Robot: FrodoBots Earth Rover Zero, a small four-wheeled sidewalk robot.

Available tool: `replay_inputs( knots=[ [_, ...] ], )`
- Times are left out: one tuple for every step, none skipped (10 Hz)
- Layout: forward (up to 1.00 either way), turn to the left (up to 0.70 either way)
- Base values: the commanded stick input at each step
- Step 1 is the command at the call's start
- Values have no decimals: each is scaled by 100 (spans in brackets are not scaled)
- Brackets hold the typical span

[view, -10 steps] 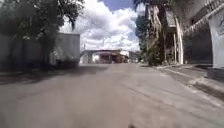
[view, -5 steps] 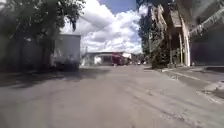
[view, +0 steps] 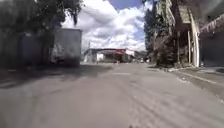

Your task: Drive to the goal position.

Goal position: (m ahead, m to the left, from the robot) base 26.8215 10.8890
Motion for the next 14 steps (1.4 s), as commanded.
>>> replay_inputs(
  knots=[
    [100, 0],
    [100, 0],
    [100, 0],
    [100, 0],
    [100, 2],
    [100, 31],
    [100, 37],
    [100, 36],
    [100, 5],
    [100, 0],
    [100, 0],
    [100, 0],
    [100, 0],
    [100, 0]
  ],
)
